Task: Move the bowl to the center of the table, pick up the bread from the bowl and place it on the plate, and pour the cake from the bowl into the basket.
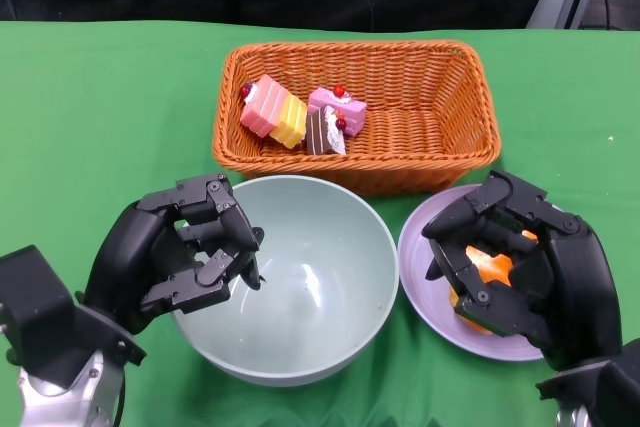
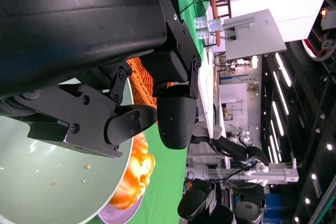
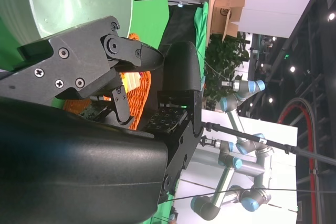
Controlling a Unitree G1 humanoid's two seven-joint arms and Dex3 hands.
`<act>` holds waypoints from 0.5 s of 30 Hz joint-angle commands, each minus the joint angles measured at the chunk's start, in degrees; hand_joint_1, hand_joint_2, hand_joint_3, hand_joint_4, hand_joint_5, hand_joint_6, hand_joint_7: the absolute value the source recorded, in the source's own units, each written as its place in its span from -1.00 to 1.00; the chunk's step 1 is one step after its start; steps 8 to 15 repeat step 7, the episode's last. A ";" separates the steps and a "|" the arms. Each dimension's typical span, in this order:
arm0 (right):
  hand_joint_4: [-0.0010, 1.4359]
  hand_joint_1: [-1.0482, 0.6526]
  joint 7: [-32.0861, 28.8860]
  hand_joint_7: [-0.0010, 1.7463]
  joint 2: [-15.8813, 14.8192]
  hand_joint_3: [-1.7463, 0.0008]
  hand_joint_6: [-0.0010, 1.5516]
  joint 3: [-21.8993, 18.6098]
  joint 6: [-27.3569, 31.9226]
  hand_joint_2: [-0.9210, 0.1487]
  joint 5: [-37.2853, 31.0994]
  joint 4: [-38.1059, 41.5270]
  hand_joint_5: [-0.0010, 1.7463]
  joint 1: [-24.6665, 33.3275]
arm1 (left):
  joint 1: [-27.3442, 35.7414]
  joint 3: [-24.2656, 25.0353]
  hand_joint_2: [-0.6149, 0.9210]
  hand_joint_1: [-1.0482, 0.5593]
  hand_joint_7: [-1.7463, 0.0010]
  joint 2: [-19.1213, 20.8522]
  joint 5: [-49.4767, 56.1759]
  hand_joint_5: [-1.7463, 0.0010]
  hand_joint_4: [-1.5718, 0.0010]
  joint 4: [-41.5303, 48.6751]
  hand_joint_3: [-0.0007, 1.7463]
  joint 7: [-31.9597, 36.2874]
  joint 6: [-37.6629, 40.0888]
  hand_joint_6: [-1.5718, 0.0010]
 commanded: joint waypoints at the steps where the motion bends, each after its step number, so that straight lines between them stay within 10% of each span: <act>1: 0.07 0.11 -0.11 0.40 -0.43 0.00 -0.06 -0.15 -0.26 -0.48 -0.30 -0.03 0.77 -0.38 | -1.33 0.68 0.75 0.25 -0.58 0.46 -0.03 -0.86 -0.05 0.44 -0.16 -0.42 -0.46 -0.06; 15: 0.04 0.10 0.57 0.41 -0.74 -0.04 -0.09 -0.25 -0.64 -0.45 0.02 0.07 0.77 -0.31 | -0.97 0.35 0.76 0.22 -0.59 0.26 0.39 -0.87 -0.02 0.19 -0.22 -0.34 0.09 -0.04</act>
